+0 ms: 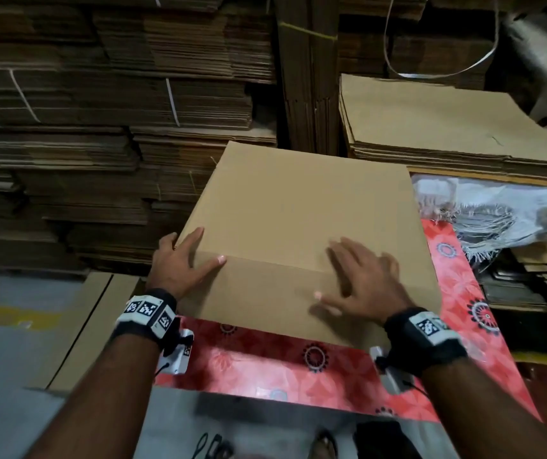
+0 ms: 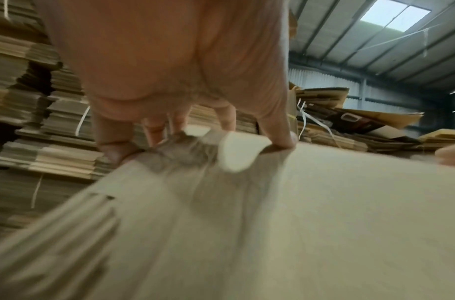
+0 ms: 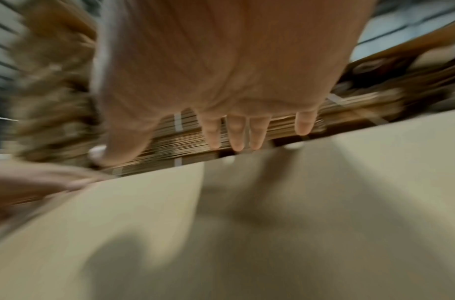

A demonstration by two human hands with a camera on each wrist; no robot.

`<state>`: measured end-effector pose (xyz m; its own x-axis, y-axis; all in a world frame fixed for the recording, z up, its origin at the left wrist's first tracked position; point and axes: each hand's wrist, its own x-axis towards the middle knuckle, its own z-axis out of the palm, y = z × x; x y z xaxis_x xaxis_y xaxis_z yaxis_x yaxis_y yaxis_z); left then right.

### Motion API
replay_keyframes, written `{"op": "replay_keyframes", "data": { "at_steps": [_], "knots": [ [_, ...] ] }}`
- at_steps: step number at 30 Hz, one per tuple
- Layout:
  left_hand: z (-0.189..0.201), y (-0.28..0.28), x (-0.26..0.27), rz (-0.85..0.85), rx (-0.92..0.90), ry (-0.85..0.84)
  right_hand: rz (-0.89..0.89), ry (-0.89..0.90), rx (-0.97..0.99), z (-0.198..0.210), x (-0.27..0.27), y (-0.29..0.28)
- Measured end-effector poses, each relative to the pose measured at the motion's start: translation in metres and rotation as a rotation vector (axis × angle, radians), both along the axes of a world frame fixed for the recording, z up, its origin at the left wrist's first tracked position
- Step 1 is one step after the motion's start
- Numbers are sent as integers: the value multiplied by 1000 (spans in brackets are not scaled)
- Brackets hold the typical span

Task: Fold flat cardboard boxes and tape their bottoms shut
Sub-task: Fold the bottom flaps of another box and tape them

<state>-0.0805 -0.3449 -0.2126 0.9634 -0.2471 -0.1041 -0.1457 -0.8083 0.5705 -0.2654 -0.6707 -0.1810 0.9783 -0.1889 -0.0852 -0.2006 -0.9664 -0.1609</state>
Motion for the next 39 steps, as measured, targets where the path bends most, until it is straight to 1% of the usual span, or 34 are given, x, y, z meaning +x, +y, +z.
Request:
{"op": "replay_keyframes", "data": {
  "at_steps": [1,3,6,7,9,10,12,14,16,17,18,21,23,25,28,29,30,31,33,34,35,37,39],
  "knots": [
    [3,0,2,-8,28,24,103,66,-28,-4,-6,20],
    [10,1,5,-19,90,54,206,149,-101,-17,-16,47],
    [21,1,3,-41,150,79,222,117,-213,-26,-23,59],
    [25,0,0,-63,175,83,210,130,-226,-24,-24,59],
    [33,-5,-7,-149,288,48,193,177,-226,-15,-25,57],
    [38,-9,-12,-219,347,-3,196,203,-218,-10,-26,55],
    [52,-18,-25,-424,367,-80,201,243,-174,0,-26,54],
    [70,-31,-39,-699,329,-59,182,252,-108,15,-25,52],
    [84,-43,-52,-915,356,-28,163,189,-51,31,-24,50],
    [87,-49,-55,-975,387,-44,153,140,-20,39,-24,48],
    [91,-55,-58,-1000,415,-85,139,93,4,47,-23,46],
    [103,-65,-57,-978,403,-229,60,-3,2,72,-22,37],
    [115,-69,-48,-938,360,-264,-5,-49,-1,87,-20,27],
    [128,-75,-36,-889,328,-258,-64,-102,10,97,-18,13],
    [136,-91,-15,-831,302,-262,-114,-145,-136,103,-6,-2],
    [136,-98,-10,-815,320,-287,-120,-144,-183,101,1,-7],
    [134,-106,-6,-797,351,-350,-120,-143,-203,99,10,-11],
    [131,-113,-4,-763,374,-451,-124,-142,-197,96,20,-16],
    [116,-126,-4,-636,306,-667,-154,-143,-146,95,38,-26],
    [107,-130,-7,-584,272,-728,-173,-149,-131,93,47,-31],
    [97,-133,-11,-571,267,-750,-192,-156,-130,90,54,-34],
    [74,-137,-21,-622,322,-753,-229,-182,-162,82,68,-38],
    [54,-139,-26,-662,370,-706,-246,-227,-200,73,79,-39]
  ]
}}
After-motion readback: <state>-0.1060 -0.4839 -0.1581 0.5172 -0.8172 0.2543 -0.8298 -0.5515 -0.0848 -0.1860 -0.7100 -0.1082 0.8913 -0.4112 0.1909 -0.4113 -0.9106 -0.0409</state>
